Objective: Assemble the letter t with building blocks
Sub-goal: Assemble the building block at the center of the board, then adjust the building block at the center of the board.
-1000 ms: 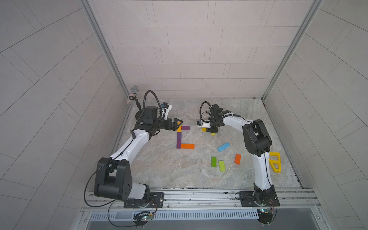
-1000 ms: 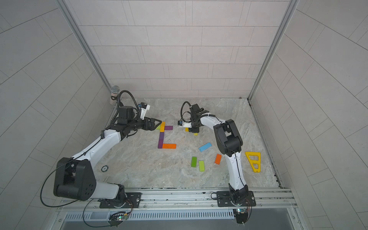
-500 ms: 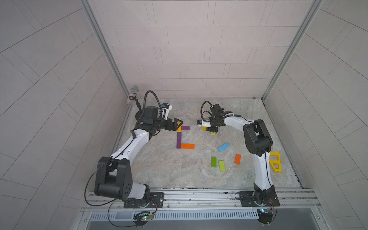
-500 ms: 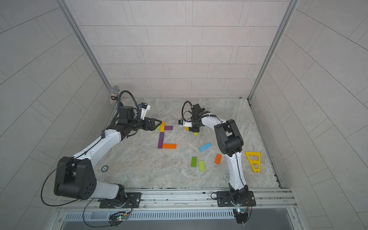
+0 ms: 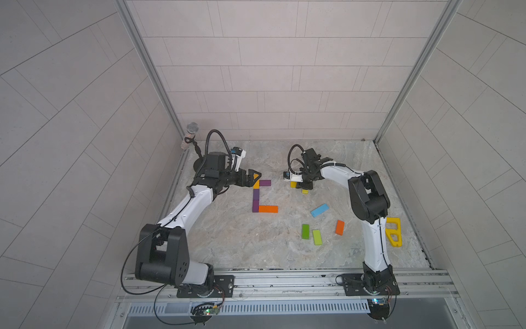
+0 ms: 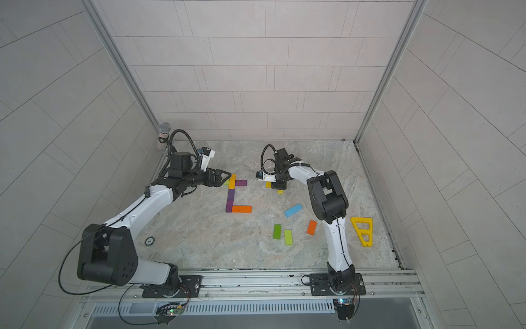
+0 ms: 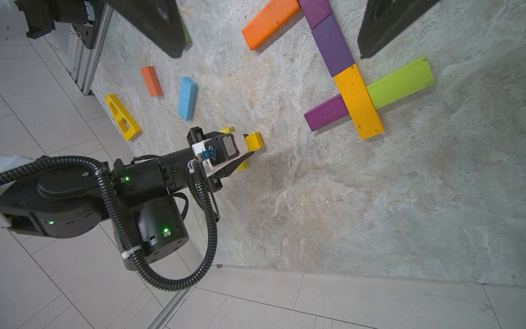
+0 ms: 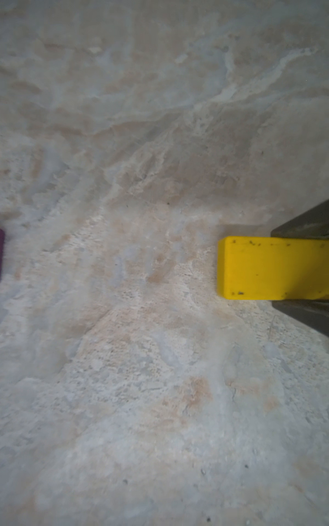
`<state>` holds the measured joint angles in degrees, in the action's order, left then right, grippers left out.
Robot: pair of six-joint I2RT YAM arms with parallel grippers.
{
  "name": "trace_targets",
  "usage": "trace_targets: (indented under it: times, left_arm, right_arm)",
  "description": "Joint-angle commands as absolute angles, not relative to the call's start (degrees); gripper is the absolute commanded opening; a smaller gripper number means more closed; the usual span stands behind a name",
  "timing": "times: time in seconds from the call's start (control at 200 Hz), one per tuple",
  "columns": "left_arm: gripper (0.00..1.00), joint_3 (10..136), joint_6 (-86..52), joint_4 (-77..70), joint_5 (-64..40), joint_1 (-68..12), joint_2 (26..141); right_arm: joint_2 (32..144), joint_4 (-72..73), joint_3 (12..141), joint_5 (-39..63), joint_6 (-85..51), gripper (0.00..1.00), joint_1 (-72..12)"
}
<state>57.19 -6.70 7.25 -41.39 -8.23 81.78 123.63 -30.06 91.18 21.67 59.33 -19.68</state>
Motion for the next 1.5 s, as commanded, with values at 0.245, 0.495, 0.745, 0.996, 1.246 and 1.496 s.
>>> trace_targets:
  times: [0.245,0.495,0.745,0.996,1.246,1.496]
  left_arm:
    - [1.0,57.5,-6.7,7.5,-42.3,-8.2,82.0]
    - [1.0,57.4,-6.6,7.6,-42.4,-8.1,82.0]
    - [1.0,58.0,-6.8,8.0,-42.5,-8.1,82.3]
    - [1.0,55.3,-7.2,1.6,-43.1,-8.8,80.1]
    - [1.0,53.4,-6.5,-1.2,-41.0,-9.7,78.1]
    - [1.0,53.3,-6.5,-1.0,-41.0,-9.7,78.5]
  right_arm:
    - [125.3,-35.1,89.7,20.7,59.5,0.38,-19.3]
    - [122.4,-31.5,88.4,23.3,56.8,1.0,-19.3]
    - [108.5,-20.6,84.4,23.0,39.3,1.0,-19.3]
    - [100.7,-13.6,75.9,11.7,1.8,1.0,-16.8]
    - [97.7,-8.9,60.9,5.6,-16.5,0.55,-15.6]
    - [99.2,-8.5,60.8,2.2,-20.3,0.45,-16.0]
